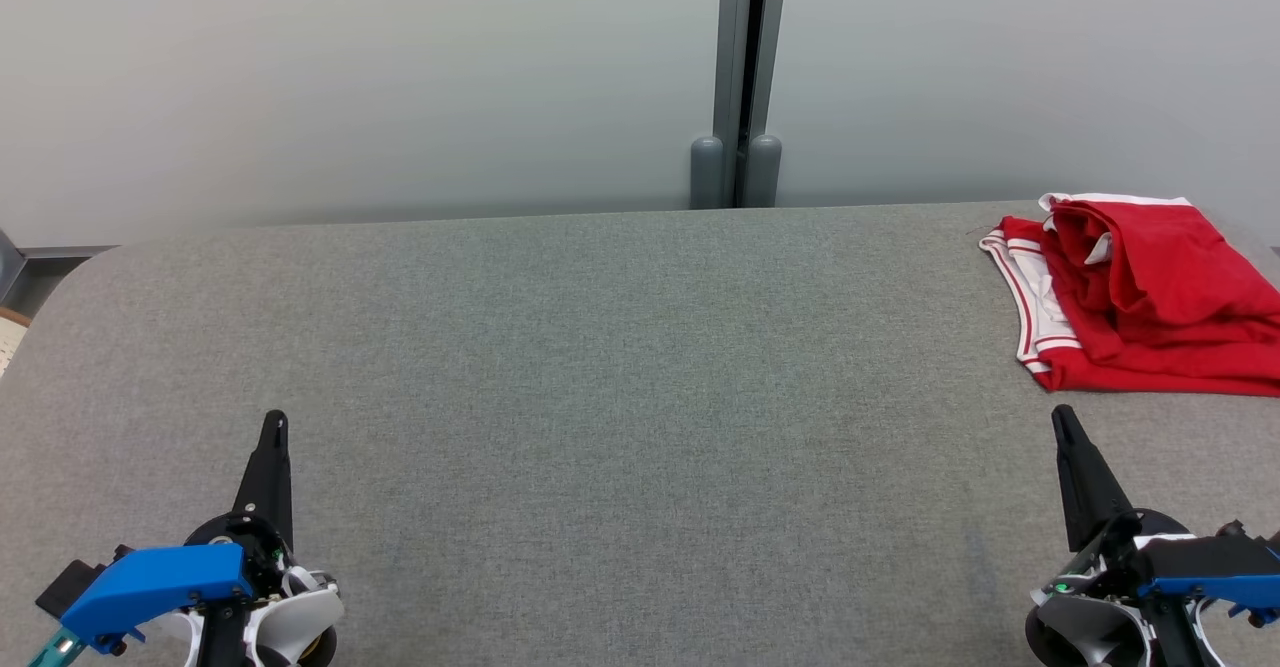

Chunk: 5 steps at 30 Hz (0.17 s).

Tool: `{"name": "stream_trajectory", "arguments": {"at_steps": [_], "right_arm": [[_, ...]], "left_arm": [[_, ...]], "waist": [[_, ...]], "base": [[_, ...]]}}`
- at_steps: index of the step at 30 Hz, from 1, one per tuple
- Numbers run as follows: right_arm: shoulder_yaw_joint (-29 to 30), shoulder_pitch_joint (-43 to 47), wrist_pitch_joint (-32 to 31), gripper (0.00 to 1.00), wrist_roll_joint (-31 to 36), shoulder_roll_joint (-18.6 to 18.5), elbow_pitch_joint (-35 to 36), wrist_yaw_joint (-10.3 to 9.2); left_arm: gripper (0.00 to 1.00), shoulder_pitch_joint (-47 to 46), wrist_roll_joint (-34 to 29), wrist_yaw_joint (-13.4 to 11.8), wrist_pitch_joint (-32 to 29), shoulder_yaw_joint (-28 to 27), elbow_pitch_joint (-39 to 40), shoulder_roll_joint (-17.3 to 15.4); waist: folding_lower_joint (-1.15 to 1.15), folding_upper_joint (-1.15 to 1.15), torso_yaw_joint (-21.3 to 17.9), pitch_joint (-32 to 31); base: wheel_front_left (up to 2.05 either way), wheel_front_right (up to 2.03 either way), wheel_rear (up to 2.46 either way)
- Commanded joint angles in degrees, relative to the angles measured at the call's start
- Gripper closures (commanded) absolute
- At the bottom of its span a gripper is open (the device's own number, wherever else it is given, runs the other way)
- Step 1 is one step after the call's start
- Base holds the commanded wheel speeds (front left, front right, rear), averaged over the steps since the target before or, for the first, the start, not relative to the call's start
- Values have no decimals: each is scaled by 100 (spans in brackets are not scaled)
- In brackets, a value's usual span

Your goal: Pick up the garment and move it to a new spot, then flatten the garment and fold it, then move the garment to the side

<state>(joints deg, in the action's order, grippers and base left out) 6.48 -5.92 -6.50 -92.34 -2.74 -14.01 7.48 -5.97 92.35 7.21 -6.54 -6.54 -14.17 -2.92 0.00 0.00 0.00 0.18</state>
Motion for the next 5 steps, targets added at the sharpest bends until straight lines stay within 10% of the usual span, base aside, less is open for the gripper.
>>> {"name": "stream_trajectory", "arguments": {"at_steps": [1,5], "right_arm": [[12,-58,-25,100,-16,-25,-8,2],[12,-58,-25,100,-16,-25,-8,2]], "left_arm": [[100,-54,13,54,-20,-10,20,8],[100,-54,13,54,-20,-10,20,8]], "waist": [[0,0,0,0],[0,0,0,0]], "base": [[0,0,0],[0,0,0]]}}
